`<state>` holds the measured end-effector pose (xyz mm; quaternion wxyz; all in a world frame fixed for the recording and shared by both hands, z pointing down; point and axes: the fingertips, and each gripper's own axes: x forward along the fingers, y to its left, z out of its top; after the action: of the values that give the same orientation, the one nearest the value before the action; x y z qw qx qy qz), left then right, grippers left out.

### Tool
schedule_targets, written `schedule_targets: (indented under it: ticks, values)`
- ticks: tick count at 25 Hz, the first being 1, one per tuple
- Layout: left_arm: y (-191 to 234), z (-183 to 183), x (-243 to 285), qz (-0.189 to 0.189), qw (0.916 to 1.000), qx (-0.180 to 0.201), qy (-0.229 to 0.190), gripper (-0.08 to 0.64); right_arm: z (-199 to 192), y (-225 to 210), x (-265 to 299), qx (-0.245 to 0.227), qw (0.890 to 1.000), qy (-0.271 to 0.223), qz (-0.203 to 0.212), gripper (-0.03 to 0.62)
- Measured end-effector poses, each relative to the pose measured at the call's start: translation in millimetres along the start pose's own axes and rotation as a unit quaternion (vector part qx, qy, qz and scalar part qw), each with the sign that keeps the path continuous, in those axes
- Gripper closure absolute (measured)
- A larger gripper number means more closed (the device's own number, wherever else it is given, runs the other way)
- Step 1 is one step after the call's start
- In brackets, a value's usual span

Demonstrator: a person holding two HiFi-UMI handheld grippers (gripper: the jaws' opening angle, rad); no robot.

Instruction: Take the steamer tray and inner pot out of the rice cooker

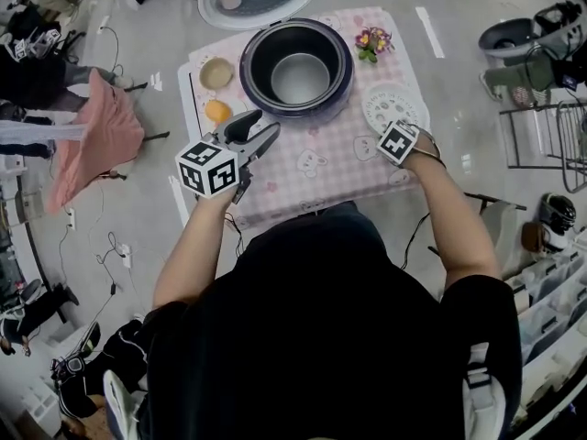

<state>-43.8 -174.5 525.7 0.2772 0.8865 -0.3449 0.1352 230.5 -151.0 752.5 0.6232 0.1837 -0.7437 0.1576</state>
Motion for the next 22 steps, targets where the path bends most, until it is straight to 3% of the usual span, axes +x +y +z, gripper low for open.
schedule_targets:
  ticks: [4,22]
  values:
    - [13,-1,3,0.007,0.9999,-0.008,0.002,0.324,-8,7,14,0.010,1.000,0.008,0.012,0.560]
    - [46,-10,12,0.027,0.9992,-0.027,0.011,0.324,-19,24,68,-0.010,1.000,0.018,-0.009,0.545]
